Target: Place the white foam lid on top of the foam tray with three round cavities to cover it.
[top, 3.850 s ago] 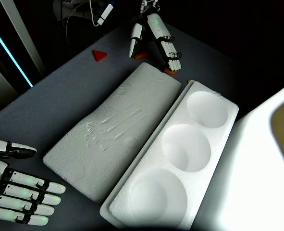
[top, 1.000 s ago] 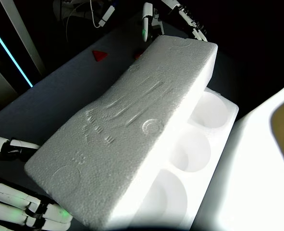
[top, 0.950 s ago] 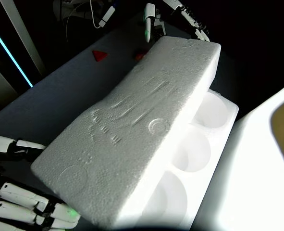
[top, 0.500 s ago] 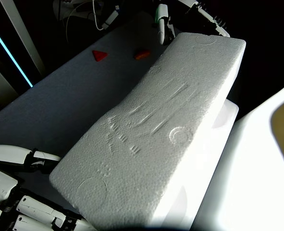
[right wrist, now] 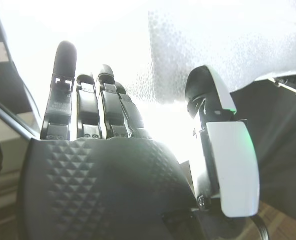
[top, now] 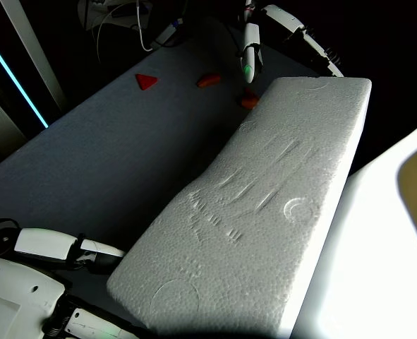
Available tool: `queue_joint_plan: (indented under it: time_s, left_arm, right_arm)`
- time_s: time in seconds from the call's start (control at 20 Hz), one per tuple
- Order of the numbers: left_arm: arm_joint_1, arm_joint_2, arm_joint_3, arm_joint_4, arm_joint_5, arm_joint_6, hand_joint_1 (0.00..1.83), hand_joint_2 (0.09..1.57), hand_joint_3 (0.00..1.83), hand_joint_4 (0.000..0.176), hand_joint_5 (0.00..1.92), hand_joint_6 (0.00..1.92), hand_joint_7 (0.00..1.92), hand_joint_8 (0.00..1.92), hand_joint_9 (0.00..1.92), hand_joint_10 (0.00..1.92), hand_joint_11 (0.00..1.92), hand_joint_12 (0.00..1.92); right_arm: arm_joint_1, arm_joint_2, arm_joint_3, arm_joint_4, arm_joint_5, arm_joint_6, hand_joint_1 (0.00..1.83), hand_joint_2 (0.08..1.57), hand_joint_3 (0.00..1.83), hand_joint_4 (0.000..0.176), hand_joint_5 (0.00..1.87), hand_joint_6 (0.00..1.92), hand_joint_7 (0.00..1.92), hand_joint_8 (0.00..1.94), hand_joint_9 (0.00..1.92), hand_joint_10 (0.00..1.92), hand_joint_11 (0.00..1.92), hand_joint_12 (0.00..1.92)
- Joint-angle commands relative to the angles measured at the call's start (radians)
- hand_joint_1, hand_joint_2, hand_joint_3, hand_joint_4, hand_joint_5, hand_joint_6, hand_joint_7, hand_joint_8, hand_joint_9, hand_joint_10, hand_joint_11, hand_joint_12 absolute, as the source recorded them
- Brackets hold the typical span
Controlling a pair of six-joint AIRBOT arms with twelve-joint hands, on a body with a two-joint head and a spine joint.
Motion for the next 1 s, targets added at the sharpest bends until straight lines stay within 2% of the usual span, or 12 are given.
queue_joint_plan:
  time_s: [0.0,0.05,0.15,0.2,0.3,0.35,0.45,0.6,0.7,0.8,0.9,0.95]
  left_arm:
    - [-0.020,-0.021,-0.004,0.107,-0.100,-0.007,0.64,0.99,0.00,0.000,0.27,0.00,0.07,0.00,0.00,0.00,0.00,0.75]
    - [-0.026,-0.027,0.005,0.106,-0.090,-0.007,0.63,1.01,0.00,0.000,0.25,0.00,0.07,0.00,0.00,0.00,0.00,0.66]
    - [-0.041,-0.042,0.026,0.106,-0.065,-0.009,0.63,1.02,0.00,0.000,0.23,0.00,0.06,0.00,0.00,0.00,0.00,0.58]
    - [-0.052,-0.051,0.039,0.106,-0.051,-0.010,0.63,1.03,0.00,0.000,0.22,0.00,0.05,0.00,0.00,0.00,0.00,0.51]
    - [-0.063,-0.064,0.056,0.105,-0.034,-0.014,0.63,1.03,0.00,0.000,0.22,0.00,0.05,0.00,0.00,0.00,0.00,0.45]
    - [-0.065,-0.068,0.062,0.102,-0.029,-0.014,0.62,1.03,0.00,0.000,0.22,0.00,0.06,0.00,0.00,0.00,0.00,0.53]
    - [-0.073,-0.078,0.078,0.095,-0.012,-0.015,0.61,1.04,0.00,0.000,0.22,0.00,0.07,0.00,0.01,0.00,0.00,0.64]
    - [-0.080,-0.092,0.099,0.086,0.010,-0.015,0.63,1.04,0.00,0.000,0.21,0.00,0.05,0.00,0.00,0.00,0.00,0.49]
    - [-0.086,-0.100,0.112,0.080,0.023,-0.015,0.62,1.07,0.00,0.000,0.18,0.00,0.03,0.00,0.00,0.00,0.00,0.43]
    - [-0.090,-0.106,0.123,0.079,0.036,-0.015,0.58,1.08,0.00,0.006,0.16,0.00,0.01,0.00,0.00,0.00,0.00,0.30]
    - [-0.089,-0.113,0.135,0.070,0.055,-0.013,0.58,1.07,0.00,0.000,0.13,0.00,0.00,0.00,0.00,0.00,0.00,0.29]
    - [-0.090,-0.116,0.140,0.068,0.061,-0.013,0.56,1.05,0.00,0.006,0.10,0.00,0.00,0.00,0.00,0.00,0.00,0.37]
  right_arm:
    - [0.020,-0.008,-0.002,-0.108,0.094,0.003,0.41,1.30,0.00,0.000,0.00,0.00,0.01,0.00,0.00,0.15,0.00,1.27]
    - [0.022,-0.013,0.004,-0.104,0.087,0.003,0.44,1.30,0.00,0.000,0.00,0.00,0.00,0.00,0.00,0.03,0.00,1.09]
    - [0.023,-0.018,0.014,-0.092,0.078,0.002,0.47,1.30,0.00,0.000,0.00,0.00,0.00,0.00,0.00,0.00,0.00,0.26]
    - [0.023,-0.019,0.020,-0.088,0.072,0.001,0.49,1.30,0.00,0.000,0.00,0.00,0.00,0.00,0.00,0.00,0.00,0.05]
    - [0.029,-0.026,0.035,-0.080,0.056,0.000,0.47,1.29,0.00,0.000,0.00,0.00,0.00,0.00,0.00,0.00,0.05,0.03]
    - [0.036,-0.032,0.044,-0.080,0.042,0.000,0.46,1.27,0.01,0.000,0.00,0.00,0.00,0.00,0.02,0.01,0.01,0.42]
    - [0.049,-0.043,0.060,-0.080,0.022,0.000,0.54,1.27,0.00,0.000,0.00,0.00,0.01,0.00,0.04,0.02,0.00,0.68]
    - [0.071,-0.061,0.092,-0.078,-0.019,0.000,0.54,1.27,0.00,0.000,0.00,0.00,0.01,0.00,0.05,0.03,0.00,0.79]
    - [0.075,-0.069,0.104,-0.074,-0.036,0.000,0.56,1.27,0.00,0.000,0.00,0.00,0.00,0.00,0.00,0.00,0.00,0.54]
    - [0.075,-0.078,0.116,-0.065,-0.048,0.000,0.58,1.23,0.00,0.000,0.01,0.00,0.08,0.02,0.10,0.05,0.00,0.83]
    - [0.075,-0.080,0.128,-0.056,-0.063,0.000,0.60,1.18,0.00,0.000,0.00,0.00,0.00,0.00,0.00,0.00,0.00,0.10]
    - [0.075,-0.080,0.129,-0.053,-0.065,0.000,0.59,1.18,0.00,0.000,0.00,0.00,0.00,0.00,0.00,0.00,0.00,0.02]
